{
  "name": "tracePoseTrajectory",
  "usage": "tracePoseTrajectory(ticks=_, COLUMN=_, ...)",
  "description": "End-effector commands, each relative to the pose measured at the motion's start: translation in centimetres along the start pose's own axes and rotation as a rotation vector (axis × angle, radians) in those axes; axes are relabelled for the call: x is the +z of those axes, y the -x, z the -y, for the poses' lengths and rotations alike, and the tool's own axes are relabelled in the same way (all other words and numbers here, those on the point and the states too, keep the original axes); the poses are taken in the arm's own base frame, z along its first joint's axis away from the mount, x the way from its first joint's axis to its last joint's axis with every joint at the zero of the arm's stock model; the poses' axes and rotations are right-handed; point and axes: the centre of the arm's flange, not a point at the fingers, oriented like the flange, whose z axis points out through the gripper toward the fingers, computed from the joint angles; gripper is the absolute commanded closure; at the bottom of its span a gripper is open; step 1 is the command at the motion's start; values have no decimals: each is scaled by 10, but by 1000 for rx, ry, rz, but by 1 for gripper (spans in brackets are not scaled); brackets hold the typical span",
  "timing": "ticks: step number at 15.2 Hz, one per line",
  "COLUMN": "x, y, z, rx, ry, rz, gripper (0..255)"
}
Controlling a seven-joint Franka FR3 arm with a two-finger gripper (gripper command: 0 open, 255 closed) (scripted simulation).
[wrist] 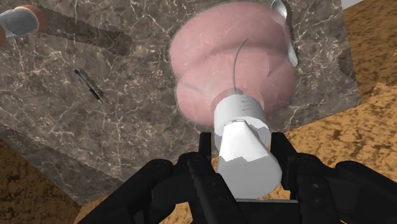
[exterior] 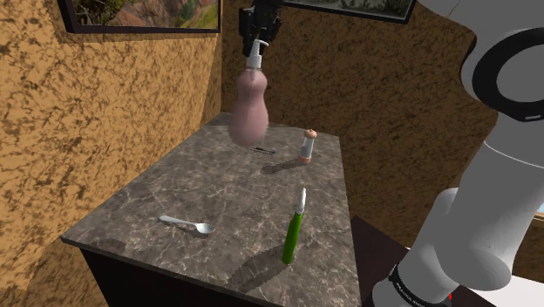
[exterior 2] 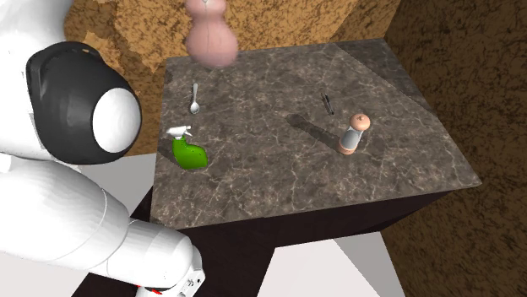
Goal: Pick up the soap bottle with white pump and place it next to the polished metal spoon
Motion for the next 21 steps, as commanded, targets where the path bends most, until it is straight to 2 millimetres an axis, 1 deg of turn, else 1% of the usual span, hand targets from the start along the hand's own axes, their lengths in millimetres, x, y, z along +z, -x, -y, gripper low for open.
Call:
tracePoseTrajectory(ticks=1, x=11, y=2, z=0, rx=0, ry=0, rz=-2, gripper=255)
tracePoseTrajectory(ticks=21, x=113, y=28, z=-2, rx=0, ry=0, rz=-2, gripper=255)
